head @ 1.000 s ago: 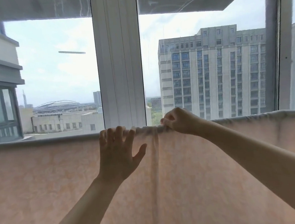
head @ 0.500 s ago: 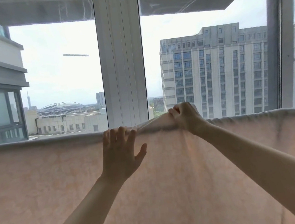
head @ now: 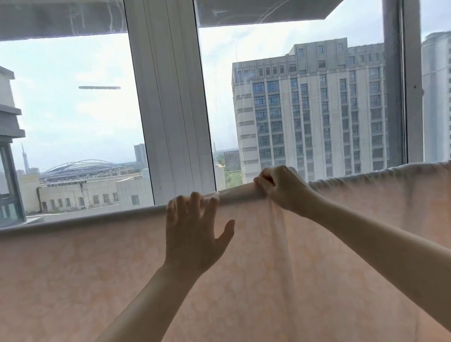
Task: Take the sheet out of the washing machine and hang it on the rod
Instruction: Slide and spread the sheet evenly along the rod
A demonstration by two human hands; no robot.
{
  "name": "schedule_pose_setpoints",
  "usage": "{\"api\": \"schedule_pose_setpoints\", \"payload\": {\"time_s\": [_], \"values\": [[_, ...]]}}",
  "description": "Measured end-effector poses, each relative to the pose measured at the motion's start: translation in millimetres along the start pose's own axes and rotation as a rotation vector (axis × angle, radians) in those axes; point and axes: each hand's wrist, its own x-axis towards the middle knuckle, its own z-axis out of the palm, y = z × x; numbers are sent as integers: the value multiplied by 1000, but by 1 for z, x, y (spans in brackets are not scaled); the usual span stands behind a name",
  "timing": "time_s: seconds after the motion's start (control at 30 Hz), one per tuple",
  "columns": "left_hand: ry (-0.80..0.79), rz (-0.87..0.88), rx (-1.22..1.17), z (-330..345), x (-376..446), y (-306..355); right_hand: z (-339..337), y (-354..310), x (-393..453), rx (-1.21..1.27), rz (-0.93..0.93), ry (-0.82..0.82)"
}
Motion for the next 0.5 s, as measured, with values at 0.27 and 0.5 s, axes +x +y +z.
{"api": "schedule_pose_setpoints", "payload": {"time_s": [0.27, 0.5], "values": [[19, -1, -36, 11, 11, 36, -5, 3, -1, 18, -38, -38], [43, -13, -33, 12, 6, 26, -12, 28, -21, -25, -170, 140]]}}
